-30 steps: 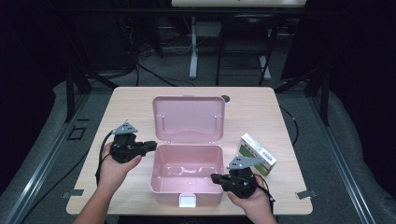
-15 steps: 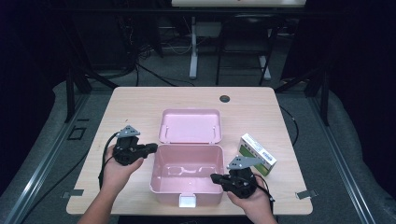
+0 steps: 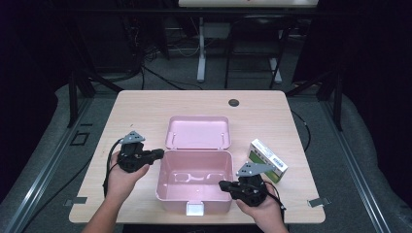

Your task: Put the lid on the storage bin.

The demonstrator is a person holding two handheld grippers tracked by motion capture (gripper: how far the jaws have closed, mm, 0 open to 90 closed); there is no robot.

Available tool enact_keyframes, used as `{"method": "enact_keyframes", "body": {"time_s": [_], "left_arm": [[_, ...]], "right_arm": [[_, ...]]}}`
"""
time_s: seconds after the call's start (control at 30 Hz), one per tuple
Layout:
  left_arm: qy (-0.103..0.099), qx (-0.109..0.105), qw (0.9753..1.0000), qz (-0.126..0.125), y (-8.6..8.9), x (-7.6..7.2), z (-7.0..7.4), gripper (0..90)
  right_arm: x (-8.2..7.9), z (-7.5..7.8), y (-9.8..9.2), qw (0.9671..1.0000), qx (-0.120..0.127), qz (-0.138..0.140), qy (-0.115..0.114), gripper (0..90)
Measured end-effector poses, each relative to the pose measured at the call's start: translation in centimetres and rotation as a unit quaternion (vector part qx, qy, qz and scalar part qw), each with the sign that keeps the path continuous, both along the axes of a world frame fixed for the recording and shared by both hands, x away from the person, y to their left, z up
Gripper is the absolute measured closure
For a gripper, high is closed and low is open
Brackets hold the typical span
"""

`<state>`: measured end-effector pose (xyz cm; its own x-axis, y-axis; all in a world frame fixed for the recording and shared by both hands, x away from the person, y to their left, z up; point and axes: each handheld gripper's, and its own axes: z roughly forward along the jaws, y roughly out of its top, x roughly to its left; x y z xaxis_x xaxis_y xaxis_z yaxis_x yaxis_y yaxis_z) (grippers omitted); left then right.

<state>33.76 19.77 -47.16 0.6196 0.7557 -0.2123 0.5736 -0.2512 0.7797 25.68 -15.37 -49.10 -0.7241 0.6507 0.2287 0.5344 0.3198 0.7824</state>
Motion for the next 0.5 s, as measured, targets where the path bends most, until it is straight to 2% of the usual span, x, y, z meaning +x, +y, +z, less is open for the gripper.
{"method": "enact_keyframes", "body": {"time_s": [0.23, 0.37, 0.5], "left_arm": [[-0.01, -0.035, 0.9993, 0.004, 0.9, -0.5, 0.1, 78.3], [-0.012, -0.027, 0.9996, -0.006, 1.1, -1.0, 0.2, 69.2], [-0.009, -0.017, 0.9998, -0.008, 1.2, -2.1, -0.3, 59.6]], "right_arm": [[-0.4, 0.9, 0.1, 0.9999, 0.006, 0.01, -0.008, 83.5], [-0.7, 1.8, -0.1, 0.9996, 0.006, 0.009, -0.028, 79.9], [-0.6, 1.9, -0.5, 0.9995, 0.01, 0.001, -0.031, 76.5]]}}
